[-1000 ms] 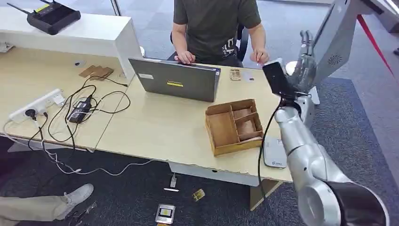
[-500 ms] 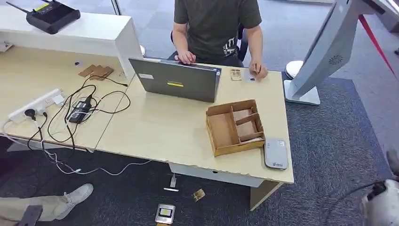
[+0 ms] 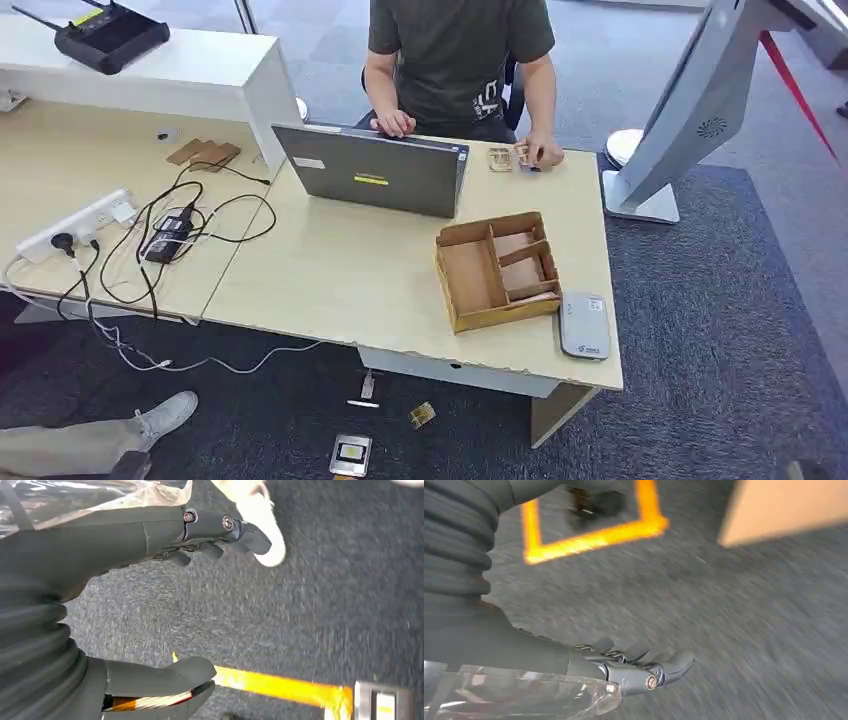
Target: Pass the card to the sensor for recognition and then transmit it.
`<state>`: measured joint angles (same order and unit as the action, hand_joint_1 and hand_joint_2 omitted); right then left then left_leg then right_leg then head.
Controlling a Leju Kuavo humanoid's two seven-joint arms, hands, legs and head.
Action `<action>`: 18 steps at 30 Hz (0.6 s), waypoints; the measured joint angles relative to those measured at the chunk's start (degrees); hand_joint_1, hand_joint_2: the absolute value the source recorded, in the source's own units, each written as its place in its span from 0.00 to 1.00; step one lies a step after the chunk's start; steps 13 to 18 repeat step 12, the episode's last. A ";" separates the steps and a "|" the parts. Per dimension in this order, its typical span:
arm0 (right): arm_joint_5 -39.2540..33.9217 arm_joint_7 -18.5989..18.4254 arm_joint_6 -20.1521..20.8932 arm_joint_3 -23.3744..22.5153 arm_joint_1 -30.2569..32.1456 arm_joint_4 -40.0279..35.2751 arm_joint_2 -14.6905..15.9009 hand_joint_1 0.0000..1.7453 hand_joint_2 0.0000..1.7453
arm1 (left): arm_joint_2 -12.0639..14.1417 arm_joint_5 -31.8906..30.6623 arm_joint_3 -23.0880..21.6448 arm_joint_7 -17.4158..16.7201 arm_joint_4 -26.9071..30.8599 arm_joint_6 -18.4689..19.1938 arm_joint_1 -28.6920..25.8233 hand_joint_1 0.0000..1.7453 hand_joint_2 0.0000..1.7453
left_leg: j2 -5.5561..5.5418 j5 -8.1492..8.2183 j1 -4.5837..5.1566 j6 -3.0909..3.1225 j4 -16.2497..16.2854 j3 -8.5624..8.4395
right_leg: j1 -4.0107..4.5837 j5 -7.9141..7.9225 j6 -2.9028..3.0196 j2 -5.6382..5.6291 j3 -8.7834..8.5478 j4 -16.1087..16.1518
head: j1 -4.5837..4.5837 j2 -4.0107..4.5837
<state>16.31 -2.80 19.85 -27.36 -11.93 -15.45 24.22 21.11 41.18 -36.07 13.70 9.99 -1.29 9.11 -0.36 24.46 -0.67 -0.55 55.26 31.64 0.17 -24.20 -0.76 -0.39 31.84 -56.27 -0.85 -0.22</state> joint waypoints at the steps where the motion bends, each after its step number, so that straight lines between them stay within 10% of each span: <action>1: 0.33 0.00 0.66 0.04 0.24 0.22 -0.31 0.00 1.00 | -0.28 -0.28 -0.20 0.07 0.02 0.02 0.14 0.00 1.00 | 0.00 0.00 0.01 0.00 0.00 -0.01 | -0.01 0.00 0.00 0.00 0.00 0.00 | 0.00 0.00; 18: 5.22 0.70 5.33 1.95 0.44 1.77 -2.66 0.00 1.00 | -4.08 -1.44 -2.27 0.61 0.31 0.44 1.96 0.00 1.00 | 0.05 -0.08 0.06 0.04 0.00 -0.09 | -0.06 0.08 -0.03 -0.01 -0.07 0.00 | 0.00 0.00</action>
